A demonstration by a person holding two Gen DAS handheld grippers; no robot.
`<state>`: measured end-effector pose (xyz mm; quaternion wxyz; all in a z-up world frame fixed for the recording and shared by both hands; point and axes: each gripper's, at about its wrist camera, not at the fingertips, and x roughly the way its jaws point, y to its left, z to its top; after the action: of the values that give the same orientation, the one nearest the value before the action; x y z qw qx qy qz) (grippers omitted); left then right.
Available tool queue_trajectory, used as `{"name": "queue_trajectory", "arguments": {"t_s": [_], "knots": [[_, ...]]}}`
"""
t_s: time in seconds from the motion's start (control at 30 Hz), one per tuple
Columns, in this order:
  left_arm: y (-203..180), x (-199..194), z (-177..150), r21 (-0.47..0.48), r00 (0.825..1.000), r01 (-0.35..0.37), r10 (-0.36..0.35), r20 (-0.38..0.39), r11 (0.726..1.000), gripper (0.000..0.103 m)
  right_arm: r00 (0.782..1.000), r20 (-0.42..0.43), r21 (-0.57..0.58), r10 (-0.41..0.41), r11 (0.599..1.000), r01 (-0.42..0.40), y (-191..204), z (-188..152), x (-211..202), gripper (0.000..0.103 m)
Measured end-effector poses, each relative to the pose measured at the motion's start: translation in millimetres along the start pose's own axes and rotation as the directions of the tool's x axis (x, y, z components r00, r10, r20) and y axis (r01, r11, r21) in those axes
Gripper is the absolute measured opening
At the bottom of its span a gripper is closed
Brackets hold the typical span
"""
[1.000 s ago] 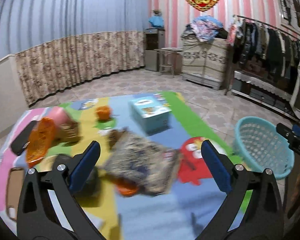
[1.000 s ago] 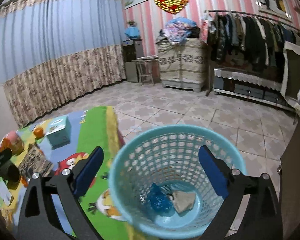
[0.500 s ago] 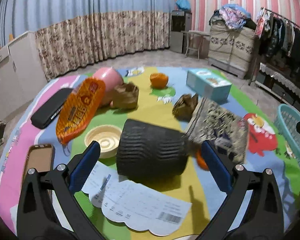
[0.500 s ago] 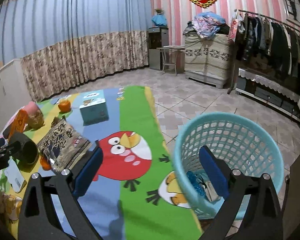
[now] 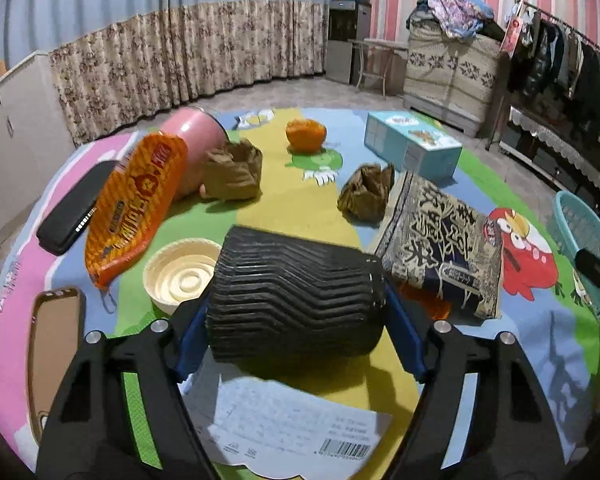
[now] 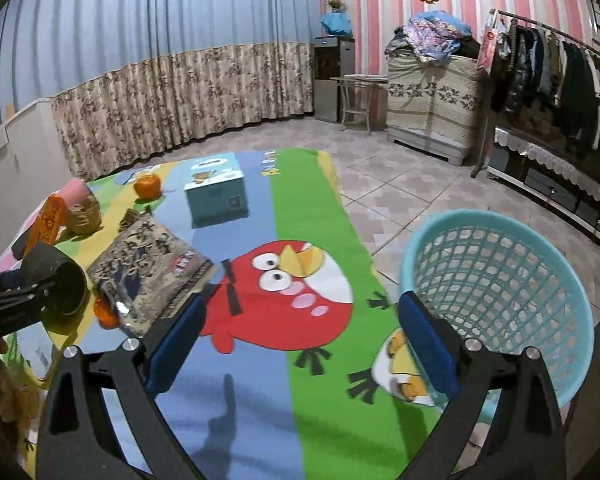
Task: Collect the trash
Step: 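Grasp the black ribbed cylinder with the left tool while the right grasps the snack packet, then carry the cylinder and snack packet to the basket and release both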
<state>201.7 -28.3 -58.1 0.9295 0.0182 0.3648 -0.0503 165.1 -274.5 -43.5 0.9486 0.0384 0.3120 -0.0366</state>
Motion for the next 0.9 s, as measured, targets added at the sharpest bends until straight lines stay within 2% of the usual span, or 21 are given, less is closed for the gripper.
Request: {"name": "queue_trajectory", "arguments": {"t_s": [0.2,0.37,0.53,0.77,0.87,0.9], "knots": [[14.0,-32.6,10.5,-0.014,0.997,-0.012,0.013,0.077,1.0,0.074,0.999,-0.017,-0.081,0.038,0.996,-0.04,37.0,4.9,3.5,0.095],[42.0,-53.6,22.0,-0.044,0.991,-0.037,0.042,0.125,0.998,0.074,0.997,-0.051,-0.137,0.064,0.988,-0.07,74.1,12.0,10.7,0.095],[70.6,-57.2,18.6,-0.064,0.987,-0.095,0.102,0.127,0.993,0.074,0.993,-0.108,-0.219,0.051,0.973,-0.074,111.7,7.9,28.8,0.095],[95.2,-54.1,10.6,-0.103,0.989,-0.09,0.101,0.111,0.991,0.074,0.982,-0.183,-0.261,0.035,0.962,-0.083,133.7,4.5,52.7,0.092],[100.4,-51.6,7.9,-0.117,0.989,-0.086,0.099,0.111,0.989,0.074,0.976,-0.213,-0.262,0.048,0.959,-0.105,135.8,2.5,58.5,0.077],[101.2,-51.1,7.4,-0.121,0.989,-0.085,0.098,0.11,0.989,0.074,0.974,-0.22,-0.259,0.055,0.959,-0.112,136.4,2.1,61.1,0.067]]}}
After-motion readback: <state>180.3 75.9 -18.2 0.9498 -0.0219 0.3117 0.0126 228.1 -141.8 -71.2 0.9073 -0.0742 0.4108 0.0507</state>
